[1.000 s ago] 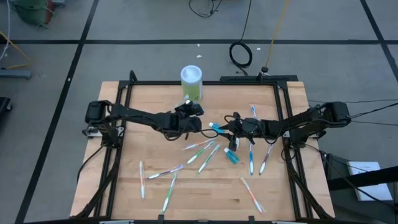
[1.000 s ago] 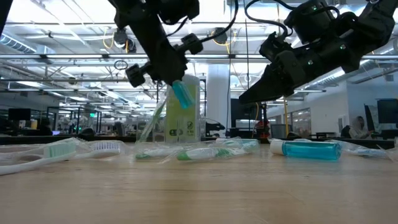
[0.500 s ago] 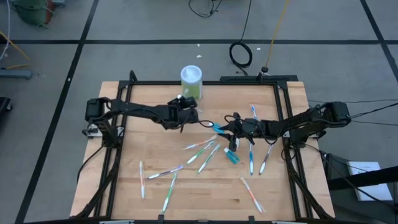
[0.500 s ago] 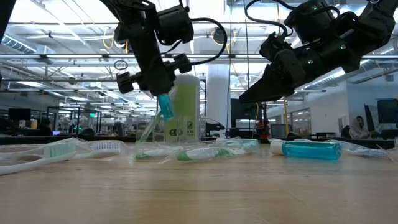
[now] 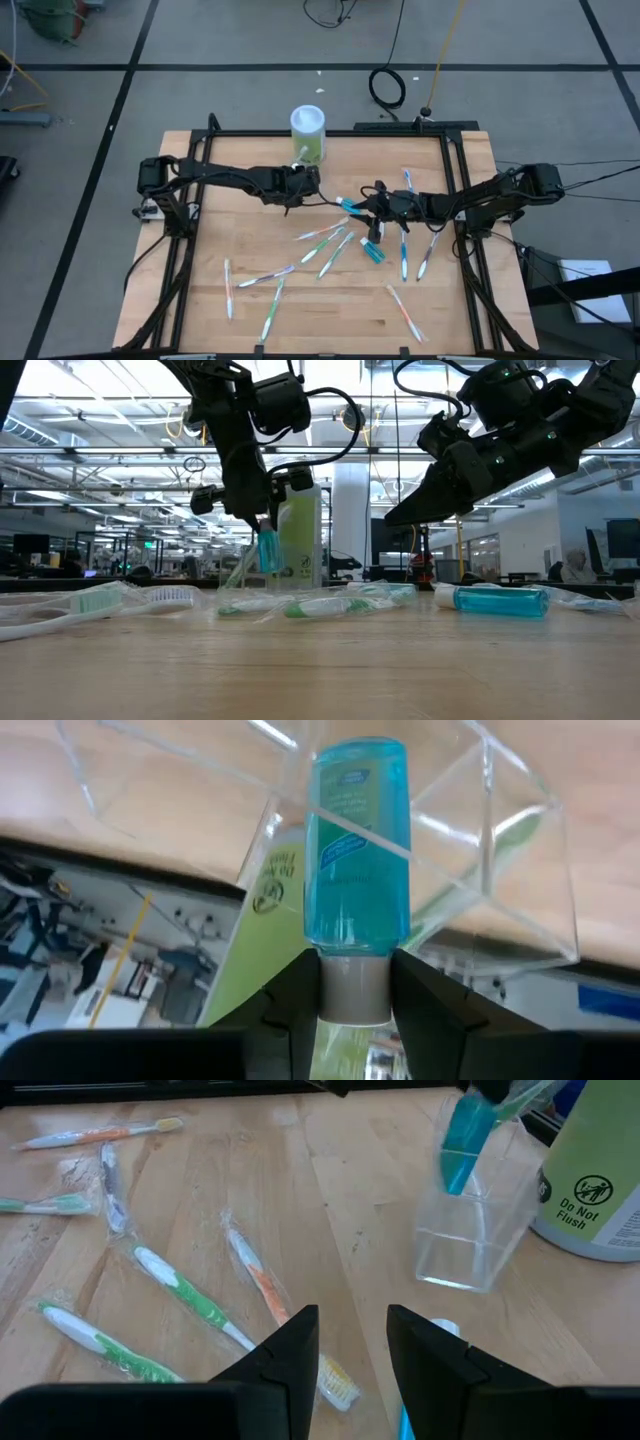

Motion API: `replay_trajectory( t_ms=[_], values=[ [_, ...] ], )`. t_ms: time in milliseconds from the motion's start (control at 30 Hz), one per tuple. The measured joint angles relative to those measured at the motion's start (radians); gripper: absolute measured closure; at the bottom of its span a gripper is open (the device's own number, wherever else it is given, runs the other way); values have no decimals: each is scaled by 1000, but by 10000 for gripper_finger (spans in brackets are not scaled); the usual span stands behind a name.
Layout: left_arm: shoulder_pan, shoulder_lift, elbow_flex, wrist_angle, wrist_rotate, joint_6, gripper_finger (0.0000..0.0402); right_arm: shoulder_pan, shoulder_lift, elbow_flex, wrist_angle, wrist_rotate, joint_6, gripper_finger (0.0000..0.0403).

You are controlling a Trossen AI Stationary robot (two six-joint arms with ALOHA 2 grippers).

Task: Pick & Place toothbrushing station
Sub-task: Put the blue mouthwash bottle into the middle of the transparent organizer

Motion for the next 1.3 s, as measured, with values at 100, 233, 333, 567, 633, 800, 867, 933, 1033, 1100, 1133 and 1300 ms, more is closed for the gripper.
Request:
replay_trajectory(
  t_ms=[100,233,333,567,633,800,867,933,1033,1100,1133,1300],
  values=[
    [7,0,0,0,23,-2,284,0,0,0,0,0,-1,287],
    [10,0,0,-2,25,-63,284,-1,0,0,0,0,-7,287],
    [9,0,0,0,35,-81,283,0,0,0,0,0,-25,287],
    [8,0,0,1,38,-115,281,-1,0,0,1,0,-27,287],
    [8,0,0,1,36,-116,271,0,0,0,0,0,-32,287],
    [8,0,0,1,33,-115,226,-1,0,0,1,0,-42,287],
    [8,0,0,1,34,-119,211,-1,0,0,0,0,-42,287],
    [8,0,0,3,34,-142,199,0,0,0,0,0,-42,287],
    [8,0,0,20,34,-202,191,-1,0,0,0,0,-42,287],
    [6,0,0,46,34,-259,190,0,0,0,0,0,-42,287],
    [4,0,0,62,34,-289,190,0,0,0,0,0,-42,287],
    [-15,0,7,127,36,-395,190,0,0,0,0,0,-42,287]
  ],
)
